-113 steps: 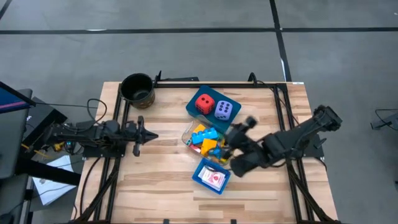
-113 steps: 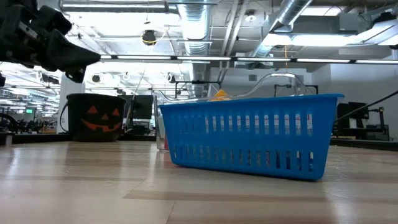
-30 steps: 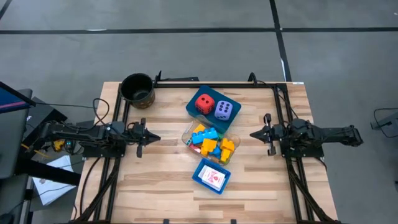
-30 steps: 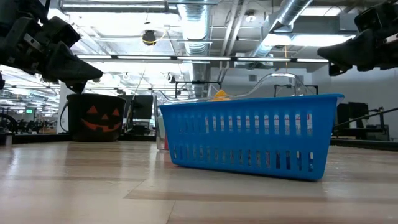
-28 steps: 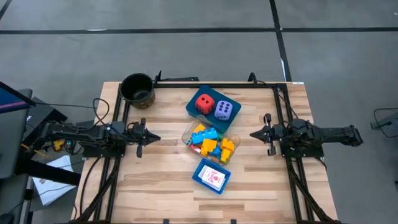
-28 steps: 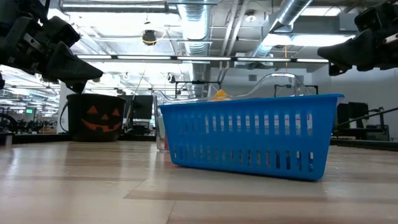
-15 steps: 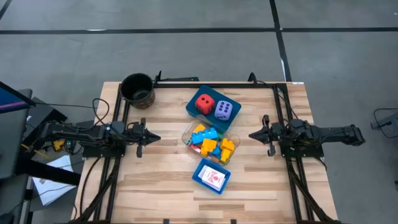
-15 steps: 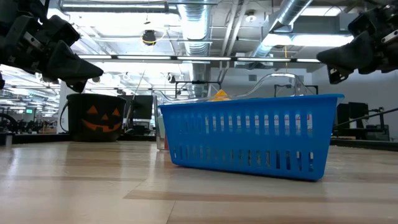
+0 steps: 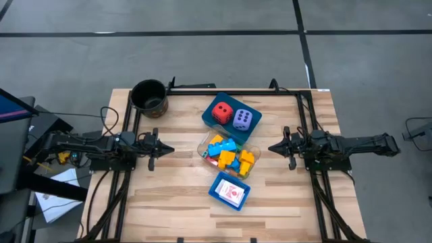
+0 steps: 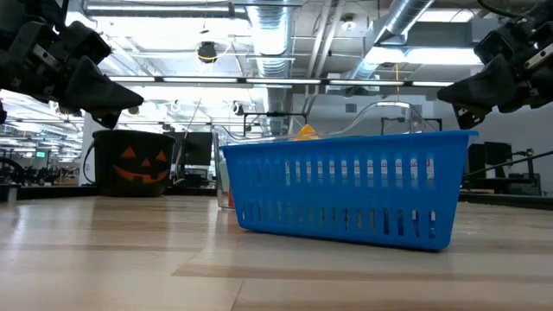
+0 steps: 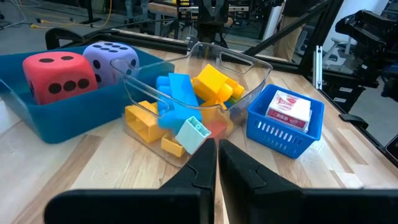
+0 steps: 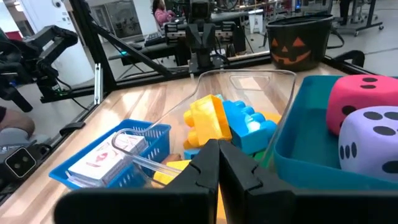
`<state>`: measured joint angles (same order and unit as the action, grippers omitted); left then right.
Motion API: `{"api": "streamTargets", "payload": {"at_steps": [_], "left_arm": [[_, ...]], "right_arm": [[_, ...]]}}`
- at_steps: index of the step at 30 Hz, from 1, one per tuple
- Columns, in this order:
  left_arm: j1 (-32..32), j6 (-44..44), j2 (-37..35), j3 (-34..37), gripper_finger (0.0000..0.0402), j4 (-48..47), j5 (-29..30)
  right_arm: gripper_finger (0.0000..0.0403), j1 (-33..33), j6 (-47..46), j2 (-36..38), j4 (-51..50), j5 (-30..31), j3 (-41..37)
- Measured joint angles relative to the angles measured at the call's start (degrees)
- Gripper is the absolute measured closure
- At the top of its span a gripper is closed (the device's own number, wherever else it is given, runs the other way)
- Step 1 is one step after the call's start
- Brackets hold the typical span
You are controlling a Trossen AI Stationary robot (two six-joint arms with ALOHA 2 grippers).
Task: Pick & Place Toys
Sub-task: Return to Home Position
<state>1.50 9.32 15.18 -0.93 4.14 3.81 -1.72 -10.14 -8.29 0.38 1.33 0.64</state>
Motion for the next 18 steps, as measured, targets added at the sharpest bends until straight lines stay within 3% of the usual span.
{"api": "streamTargets", "payload": {"at_steps": [18], "left_arm": [[0.0,0.0,0.0,0.0,0.039,0.0,0.0]], "right_arm": [[0.0403,1.9,4.8,0.0,0.2,0.5,-0.1]]}}
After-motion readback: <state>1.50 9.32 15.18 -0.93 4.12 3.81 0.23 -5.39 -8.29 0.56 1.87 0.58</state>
